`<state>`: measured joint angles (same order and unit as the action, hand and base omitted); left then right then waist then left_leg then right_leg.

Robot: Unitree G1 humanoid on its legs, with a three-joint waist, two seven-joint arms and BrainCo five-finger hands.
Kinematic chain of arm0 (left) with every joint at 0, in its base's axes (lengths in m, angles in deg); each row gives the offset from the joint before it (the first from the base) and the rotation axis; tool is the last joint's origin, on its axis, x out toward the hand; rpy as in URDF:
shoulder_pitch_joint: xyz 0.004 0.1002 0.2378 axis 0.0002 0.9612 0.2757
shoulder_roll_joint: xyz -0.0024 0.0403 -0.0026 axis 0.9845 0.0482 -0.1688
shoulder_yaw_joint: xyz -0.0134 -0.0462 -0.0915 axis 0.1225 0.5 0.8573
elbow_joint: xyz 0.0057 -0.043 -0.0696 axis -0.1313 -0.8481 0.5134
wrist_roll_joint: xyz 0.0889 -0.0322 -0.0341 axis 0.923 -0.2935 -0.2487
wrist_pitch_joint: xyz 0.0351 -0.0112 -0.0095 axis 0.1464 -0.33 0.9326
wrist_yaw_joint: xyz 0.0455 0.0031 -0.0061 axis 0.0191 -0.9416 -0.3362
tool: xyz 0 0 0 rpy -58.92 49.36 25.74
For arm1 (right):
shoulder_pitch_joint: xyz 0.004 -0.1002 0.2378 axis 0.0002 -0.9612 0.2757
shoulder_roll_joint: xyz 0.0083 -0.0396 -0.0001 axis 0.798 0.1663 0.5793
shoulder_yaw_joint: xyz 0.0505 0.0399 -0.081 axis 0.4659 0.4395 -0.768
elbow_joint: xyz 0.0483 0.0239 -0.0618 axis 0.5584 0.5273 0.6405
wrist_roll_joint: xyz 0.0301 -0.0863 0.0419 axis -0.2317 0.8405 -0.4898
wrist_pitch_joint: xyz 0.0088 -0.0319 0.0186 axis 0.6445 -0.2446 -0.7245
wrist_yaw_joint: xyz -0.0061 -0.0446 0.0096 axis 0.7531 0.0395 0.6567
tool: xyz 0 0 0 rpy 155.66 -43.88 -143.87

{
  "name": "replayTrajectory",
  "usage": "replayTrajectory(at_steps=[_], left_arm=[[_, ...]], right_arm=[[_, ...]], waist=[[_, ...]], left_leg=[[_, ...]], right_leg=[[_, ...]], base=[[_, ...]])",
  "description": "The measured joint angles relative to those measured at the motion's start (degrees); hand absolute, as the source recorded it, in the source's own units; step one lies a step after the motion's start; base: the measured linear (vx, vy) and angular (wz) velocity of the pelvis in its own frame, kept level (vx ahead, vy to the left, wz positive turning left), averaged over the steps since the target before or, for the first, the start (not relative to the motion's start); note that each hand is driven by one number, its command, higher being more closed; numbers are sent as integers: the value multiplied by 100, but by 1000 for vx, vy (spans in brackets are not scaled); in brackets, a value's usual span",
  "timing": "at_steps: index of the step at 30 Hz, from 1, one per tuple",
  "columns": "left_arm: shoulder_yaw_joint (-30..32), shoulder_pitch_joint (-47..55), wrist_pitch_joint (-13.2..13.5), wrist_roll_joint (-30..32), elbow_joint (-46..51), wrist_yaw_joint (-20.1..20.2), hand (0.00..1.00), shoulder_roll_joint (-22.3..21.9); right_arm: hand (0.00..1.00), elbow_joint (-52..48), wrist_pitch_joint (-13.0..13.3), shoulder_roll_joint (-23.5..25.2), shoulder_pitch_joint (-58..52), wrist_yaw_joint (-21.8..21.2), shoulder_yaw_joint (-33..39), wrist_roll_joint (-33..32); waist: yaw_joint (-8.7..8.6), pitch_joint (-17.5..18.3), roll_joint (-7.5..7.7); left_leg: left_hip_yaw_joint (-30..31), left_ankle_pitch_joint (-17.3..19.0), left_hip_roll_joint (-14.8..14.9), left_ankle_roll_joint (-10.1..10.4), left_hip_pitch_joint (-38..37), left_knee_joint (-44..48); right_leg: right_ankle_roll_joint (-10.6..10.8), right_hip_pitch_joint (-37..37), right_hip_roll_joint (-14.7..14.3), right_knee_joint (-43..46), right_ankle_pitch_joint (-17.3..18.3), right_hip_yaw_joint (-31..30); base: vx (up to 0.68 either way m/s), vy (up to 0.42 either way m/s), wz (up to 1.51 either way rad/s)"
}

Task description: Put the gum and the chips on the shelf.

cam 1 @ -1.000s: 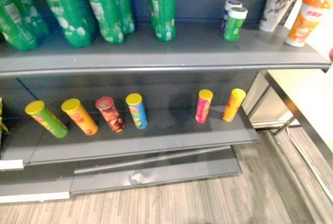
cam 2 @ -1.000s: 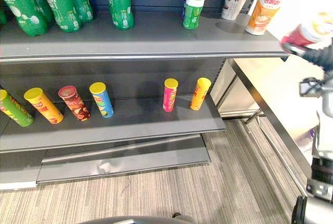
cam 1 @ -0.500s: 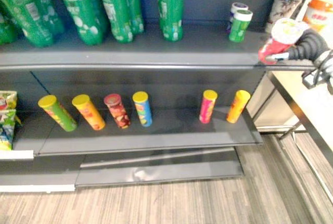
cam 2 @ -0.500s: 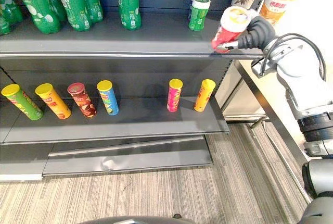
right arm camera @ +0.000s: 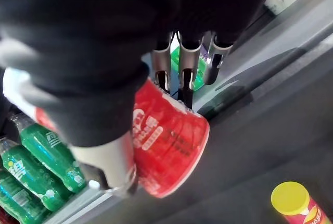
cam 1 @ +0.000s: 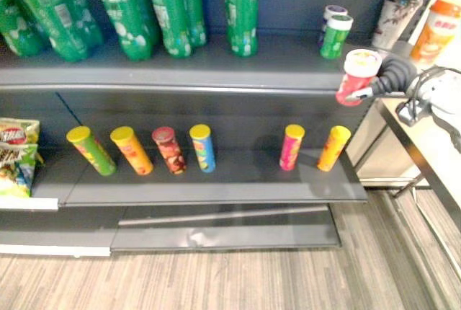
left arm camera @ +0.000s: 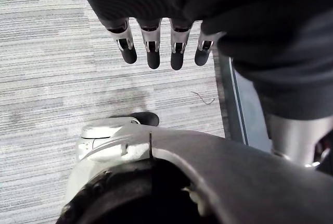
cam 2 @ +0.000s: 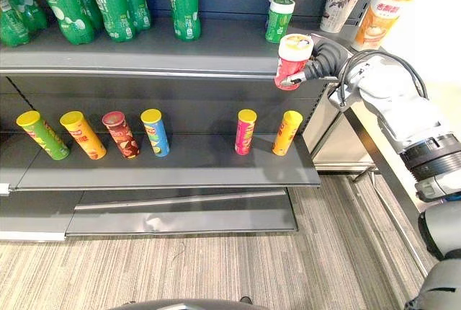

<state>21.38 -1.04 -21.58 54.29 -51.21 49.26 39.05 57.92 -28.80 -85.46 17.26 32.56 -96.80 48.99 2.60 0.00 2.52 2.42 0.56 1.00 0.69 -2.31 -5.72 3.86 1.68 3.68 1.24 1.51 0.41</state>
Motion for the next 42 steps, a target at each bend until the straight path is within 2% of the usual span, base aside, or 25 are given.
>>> replayTrajectory(at_steps=[2, 11, 13, 27, 42], left_arm=[[-3, -48, -1, -3, -25, -7, 0, -1], [-4, -87, 0, -55, -49, -40, 0, -5], [-2, -87, -1, -54, -50, -56, 0, -5], [3, -93, -1, -40, -56, -60, 0, -2], [-59, -157, 8, -54, -56, -59, 0, 59]], right_arm=[[100, 186, -12, 11, 100, 3, -56, 5], [100, 808, -139, 60, 692, 31, -283, 9], [100, 960, -139, 192, 895, 41, -281, 9], [100, 951, -137, 315, 1097, 41, -283, -61], [100, 977, -216, 576, 798, 51, -217, 8]], waist=[[76, 1, -2], [130, 1, -2], [129, 1, -1], [149, -8, 15], [225, -92, 135]], left_leg=[[12, -15, 29, 20, 8, -4], [121, -96, 108, 103, 91, -7], [92, -99, 142, 110, 78, -6], [-159, -96, 279, 180, 26, -8], [128, -135, 249, 201, 219, -9]], right_leg=[[-19, -5, -29, -28, -24, 13], [-68, -11, -102, -122, -89, 133], [-93, -12, -139, -129, -108, 107], [-137, -13, -280, -253, -207, -78], [-117, 18, -244, -303, -221, 156]], base=[[0, 0, 0], [-14, -18, 7], [-9, -17, -7], [-17, -15, -10], [2, -2, 9]])
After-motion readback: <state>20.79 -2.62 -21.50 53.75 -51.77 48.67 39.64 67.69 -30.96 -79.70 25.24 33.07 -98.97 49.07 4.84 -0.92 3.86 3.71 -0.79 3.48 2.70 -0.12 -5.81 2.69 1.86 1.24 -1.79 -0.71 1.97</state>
